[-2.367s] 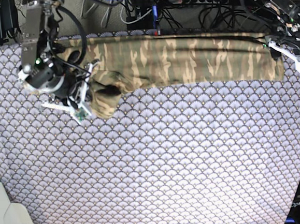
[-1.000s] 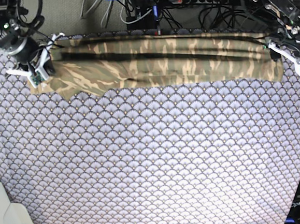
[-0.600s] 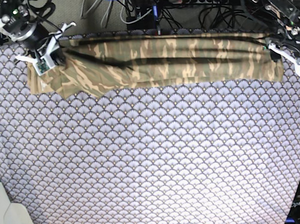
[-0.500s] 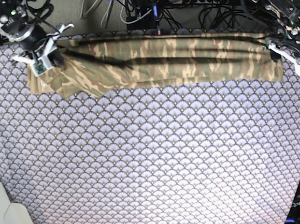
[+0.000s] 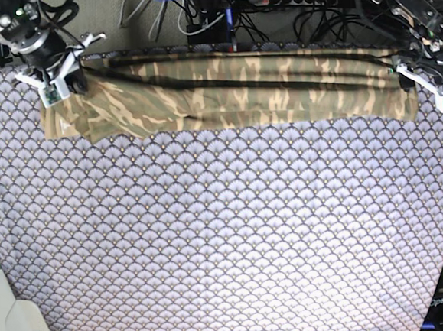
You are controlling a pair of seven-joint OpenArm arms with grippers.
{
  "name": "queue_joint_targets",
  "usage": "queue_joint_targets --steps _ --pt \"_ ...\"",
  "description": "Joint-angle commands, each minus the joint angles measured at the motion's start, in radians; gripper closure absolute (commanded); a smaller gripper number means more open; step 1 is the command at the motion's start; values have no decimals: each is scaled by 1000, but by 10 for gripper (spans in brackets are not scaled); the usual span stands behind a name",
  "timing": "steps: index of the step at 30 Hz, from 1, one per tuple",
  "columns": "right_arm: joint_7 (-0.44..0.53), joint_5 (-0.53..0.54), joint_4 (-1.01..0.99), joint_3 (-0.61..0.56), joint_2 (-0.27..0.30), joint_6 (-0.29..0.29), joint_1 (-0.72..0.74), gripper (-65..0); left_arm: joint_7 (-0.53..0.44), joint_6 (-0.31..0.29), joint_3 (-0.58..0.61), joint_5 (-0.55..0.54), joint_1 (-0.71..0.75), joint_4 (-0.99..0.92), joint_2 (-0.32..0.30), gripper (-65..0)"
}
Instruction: Fold the T-shirt properly
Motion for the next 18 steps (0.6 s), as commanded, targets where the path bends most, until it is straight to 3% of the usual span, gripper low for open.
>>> queue_joint_targets --steps 1,9,18 --pt "21 13 14 4 -8 -1 -4 0 -2 9 -1 13 -5 10 -15 -462" --pt "19 13 14 5 -35 -1 -10 0 -2 9 -1 13 -5 10 -15 -462" --pt "12 10 -17 113 -70 -1 19 0 -2 9 -1 11 -5 10 -15 -462"
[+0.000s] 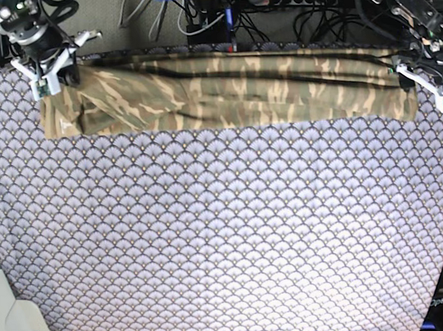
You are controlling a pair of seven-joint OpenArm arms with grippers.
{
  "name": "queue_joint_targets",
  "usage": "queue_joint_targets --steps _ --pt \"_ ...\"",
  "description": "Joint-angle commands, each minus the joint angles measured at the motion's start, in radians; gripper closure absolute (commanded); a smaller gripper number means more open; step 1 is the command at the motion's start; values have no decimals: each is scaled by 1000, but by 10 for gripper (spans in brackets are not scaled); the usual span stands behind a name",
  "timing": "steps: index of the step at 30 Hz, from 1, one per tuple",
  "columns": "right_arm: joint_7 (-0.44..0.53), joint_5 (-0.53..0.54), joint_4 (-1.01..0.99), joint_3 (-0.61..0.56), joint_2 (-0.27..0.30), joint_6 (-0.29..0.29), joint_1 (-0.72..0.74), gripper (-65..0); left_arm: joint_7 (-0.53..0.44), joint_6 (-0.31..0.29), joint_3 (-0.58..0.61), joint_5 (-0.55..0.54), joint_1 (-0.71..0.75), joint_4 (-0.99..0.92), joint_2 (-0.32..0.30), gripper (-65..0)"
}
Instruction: Fold the T-shirt properly
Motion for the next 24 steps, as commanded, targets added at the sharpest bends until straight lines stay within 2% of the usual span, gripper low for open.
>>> queue_joint_targets --steps 1,9,11,14,19,21,24 --pt "26 10 12 13 8 -2 -1 0 -1 9 -1 12 -5 10 -15 -462" --pt "24 10 1 13 8 -2 4 -9 -1 9 -1 13 -5 10 -15 -462" --pt "-2 10 1 13 8 -2 4 -59 -1 9 -1 13 -5 10 -15 -462" --pt "-39 10 1 13 8 -2 13 -177 -1 9 -1 13 -5 10 -15 -462" --pt "-45 8 1 14 12 -2 17 -326 -1 9 -1 13 -3 10 -15 -462" --pt "-45 8 1 14 14 -2 17 -363 -1 9 -1 13 -3 10 -15 -462" --pt "-45 7 1 14 15 -2 25 -371 -1 9 -1 12 -3 10 -15 -463"
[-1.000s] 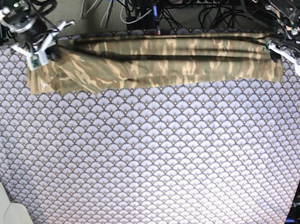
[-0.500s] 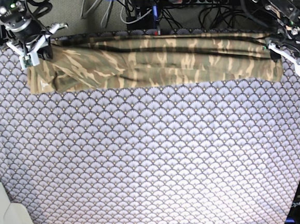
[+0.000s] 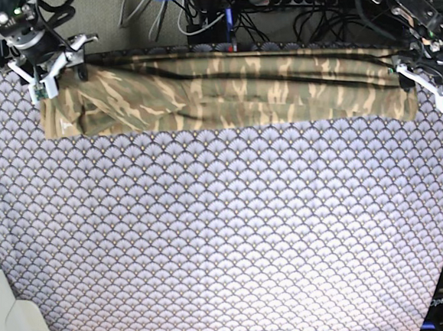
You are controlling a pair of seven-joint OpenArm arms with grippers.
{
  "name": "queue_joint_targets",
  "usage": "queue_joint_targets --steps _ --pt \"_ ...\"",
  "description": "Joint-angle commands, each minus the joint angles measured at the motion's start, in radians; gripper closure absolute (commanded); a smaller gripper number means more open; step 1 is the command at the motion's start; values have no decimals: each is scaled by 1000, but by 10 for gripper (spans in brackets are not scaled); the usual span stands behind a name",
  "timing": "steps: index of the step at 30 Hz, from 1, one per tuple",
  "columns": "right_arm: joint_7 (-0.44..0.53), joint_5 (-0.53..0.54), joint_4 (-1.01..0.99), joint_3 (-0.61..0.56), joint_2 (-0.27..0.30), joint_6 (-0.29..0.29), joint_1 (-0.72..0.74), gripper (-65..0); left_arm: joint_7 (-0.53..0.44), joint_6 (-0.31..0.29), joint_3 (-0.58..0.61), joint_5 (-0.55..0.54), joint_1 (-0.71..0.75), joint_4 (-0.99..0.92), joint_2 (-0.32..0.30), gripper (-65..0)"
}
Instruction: Fold the T-shirt properly
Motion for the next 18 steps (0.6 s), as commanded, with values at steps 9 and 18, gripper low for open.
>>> queue_joint_targets --steps 9,18 --pt "18 8 0 41 21 -1 45 -371 -2 9 -6 4 0 19 -14 -463" --pt "20 -168 -126 80 21 -1 161 -372 6 9 -8 4 -3 19 -13 -513"
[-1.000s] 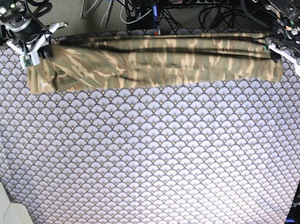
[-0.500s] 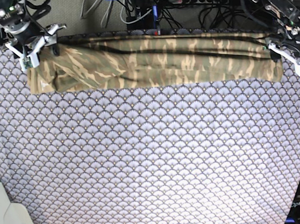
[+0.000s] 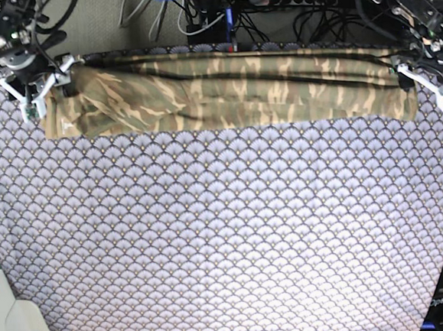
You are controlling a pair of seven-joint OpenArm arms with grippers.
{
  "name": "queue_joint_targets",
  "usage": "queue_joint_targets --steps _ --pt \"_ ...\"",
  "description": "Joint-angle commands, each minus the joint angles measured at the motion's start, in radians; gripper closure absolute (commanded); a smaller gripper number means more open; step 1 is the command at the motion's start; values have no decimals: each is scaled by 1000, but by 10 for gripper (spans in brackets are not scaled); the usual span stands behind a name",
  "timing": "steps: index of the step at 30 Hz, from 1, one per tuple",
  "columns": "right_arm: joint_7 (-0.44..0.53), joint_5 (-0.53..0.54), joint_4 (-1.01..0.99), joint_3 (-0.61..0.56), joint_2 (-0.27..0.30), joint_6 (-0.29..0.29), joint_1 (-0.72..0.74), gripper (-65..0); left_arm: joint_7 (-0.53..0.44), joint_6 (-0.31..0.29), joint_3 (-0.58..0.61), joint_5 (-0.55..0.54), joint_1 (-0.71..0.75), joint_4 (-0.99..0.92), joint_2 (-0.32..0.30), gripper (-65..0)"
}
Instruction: Fold the T-shirt properly
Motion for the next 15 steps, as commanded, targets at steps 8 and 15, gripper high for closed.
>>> queue_joint_targets --steps 8,15 --pt "22 -34 -82 -1 8 0 31 -372 -1 5 -5 6 -5 65 -7 -514" --pt "24 -30 -88 -2 8 0 39 -372 1 5 -5 4 -16 91 -3 -516"
